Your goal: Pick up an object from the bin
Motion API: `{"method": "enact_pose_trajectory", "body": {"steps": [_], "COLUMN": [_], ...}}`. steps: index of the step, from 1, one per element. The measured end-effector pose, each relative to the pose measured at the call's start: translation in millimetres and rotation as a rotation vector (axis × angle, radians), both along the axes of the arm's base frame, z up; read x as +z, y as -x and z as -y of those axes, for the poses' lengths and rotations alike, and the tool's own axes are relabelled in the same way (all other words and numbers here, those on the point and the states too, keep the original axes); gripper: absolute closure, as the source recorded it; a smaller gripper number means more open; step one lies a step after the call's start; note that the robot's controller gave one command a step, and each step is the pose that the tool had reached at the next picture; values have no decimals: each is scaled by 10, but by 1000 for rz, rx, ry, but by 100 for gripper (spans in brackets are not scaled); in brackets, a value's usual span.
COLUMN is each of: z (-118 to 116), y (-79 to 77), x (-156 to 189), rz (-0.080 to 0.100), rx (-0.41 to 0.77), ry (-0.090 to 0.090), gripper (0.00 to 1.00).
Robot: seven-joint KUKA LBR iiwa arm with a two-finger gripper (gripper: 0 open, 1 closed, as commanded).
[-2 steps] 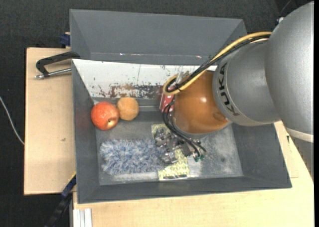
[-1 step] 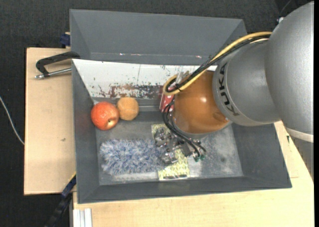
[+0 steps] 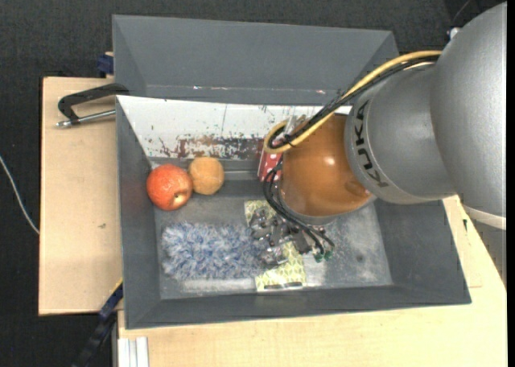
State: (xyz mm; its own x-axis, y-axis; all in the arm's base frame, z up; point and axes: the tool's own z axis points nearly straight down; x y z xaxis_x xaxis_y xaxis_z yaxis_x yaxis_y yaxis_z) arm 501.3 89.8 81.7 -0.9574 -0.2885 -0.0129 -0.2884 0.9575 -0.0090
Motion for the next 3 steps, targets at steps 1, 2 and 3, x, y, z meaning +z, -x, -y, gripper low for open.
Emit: {"method": "enact_pose_trajectory", "body": {"steps": [1, 2, 3], "z": [-18, -35, -39], "y": [42, 36, 31], "x": [167, 454, 629], "rz": [-16, -14, -12], "rx": [0, 2, 2], "ry": [-3, -6, -6], "gripper": [100, 100, 100]}}
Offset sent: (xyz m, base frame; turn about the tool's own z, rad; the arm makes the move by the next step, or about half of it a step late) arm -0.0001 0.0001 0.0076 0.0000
